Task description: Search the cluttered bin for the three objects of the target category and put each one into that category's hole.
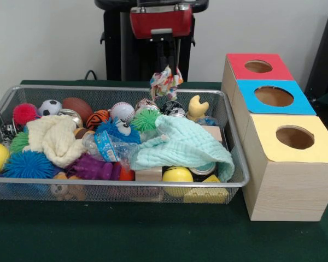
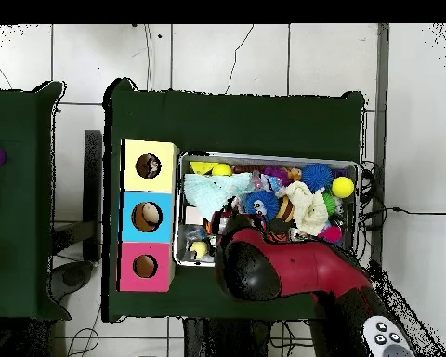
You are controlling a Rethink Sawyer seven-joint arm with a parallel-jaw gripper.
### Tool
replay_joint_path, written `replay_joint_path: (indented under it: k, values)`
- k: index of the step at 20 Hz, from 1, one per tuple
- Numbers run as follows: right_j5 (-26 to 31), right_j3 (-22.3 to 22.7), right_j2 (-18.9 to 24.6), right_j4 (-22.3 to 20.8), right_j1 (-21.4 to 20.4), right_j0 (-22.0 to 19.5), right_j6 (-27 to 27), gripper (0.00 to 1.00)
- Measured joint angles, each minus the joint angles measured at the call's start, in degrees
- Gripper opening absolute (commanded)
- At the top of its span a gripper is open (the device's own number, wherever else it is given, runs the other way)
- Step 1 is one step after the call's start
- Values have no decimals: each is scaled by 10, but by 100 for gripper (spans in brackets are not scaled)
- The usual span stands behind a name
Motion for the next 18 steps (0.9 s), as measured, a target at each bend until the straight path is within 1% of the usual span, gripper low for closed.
replay_joint_path:
  k: [1,5,8,11,14,18]
  values:
    - [0,4,-4,9,-7,15,0,0]
    - [0,8,-12,30,-22,40,0,0]
    - [0,8,-18,40,-28,51,0,0]
    - [5,8,-35,57,-39,70,0,0]
    - [10,8,-45,64,-43,82,0,0]
    - [40,4,-76,83,-53,122,0,0]
